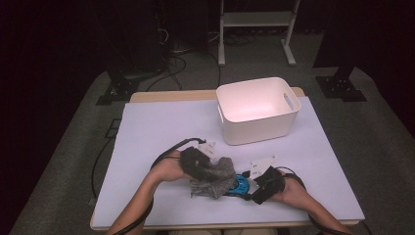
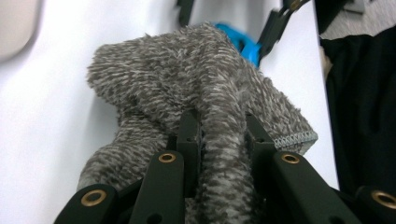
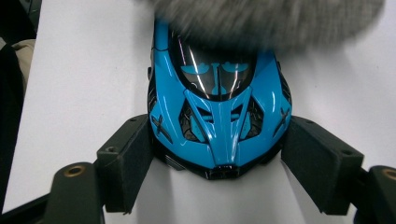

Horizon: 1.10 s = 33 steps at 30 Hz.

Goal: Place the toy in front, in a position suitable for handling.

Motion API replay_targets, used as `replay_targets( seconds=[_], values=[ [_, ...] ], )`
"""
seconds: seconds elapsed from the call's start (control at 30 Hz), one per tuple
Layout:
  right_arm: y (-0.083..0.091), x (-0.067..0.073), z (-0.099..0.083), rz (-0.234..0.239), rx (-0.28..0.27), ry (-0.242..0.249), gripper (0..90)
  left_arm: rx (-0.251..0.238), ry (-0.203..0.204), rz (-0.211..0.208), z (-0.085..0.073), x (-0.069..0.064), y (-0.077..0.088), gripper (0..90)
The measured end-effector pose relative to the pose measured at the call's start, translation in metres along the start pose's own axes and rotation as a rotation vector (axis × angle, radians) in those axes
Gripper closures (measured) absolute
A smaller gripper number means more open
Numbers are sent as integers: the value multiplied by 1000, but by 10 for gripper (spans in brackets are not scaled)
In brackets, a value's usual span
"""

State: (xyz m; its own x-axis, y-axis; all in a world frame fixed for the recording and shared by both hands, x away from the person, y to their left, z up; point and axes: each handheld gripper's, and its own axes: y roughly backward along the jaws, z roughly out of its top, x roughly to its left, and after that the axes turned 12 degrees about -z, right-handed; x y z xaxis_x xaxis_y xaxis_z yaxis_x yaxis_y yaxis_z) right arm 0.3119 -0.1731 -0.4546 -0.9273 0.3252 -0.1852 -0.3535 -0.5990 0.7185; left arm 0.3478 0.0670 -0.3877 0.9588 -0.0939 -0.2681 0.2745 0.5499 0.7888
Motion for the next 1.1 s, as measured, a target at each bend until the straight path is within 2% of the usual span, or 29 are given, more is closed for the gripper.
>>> replay_targets(
  seconds=[0.07, 0.23, 0.3, 0.47, 0.5, 0.57, 0.7, 0.8, 0.93, 1.1],
  values=[
    [0, 0, 0, 0, 0, 0, 243, 21, -22, -15, 12, 2, -9, 732],
    [0, 0, 0, -1, 1, -2, 243, 40, -59, -53, 36, 5, -30, 732],
    [0, 0, 0, 2, -1, -3, 243, 48, -72, -60, 41, 5, -35, 733],
    [1, 0, -1, 4, -1, -7, 243, 37, -69, -71, 43, 6, -42, 733],
    [1, 1, 0, 5, 5, -21, 243, 36, -69, -74, 42, 6, -43, 733],
    [1, 1, -1, 5, 0, -15, 243, 21, -68, -71, 39, 6, -41, 733],
    [1, 1, -1, 2, 0, -15, 244, 4, -48, -51, 29, 5, -26, 733],
    [0, -1, -2, 5, -8, -4, 244, -3, -14, -34, 14, 5, -14, 733],
    [0, -1, -2, 10, -7, -15, 244, -8, 22, -14, -7, 3, -2, 733],
    [0, -1, -2, 10, -5, -19, 244, -29, 59, 32, -26, -2, 19, 732]
  ],
)
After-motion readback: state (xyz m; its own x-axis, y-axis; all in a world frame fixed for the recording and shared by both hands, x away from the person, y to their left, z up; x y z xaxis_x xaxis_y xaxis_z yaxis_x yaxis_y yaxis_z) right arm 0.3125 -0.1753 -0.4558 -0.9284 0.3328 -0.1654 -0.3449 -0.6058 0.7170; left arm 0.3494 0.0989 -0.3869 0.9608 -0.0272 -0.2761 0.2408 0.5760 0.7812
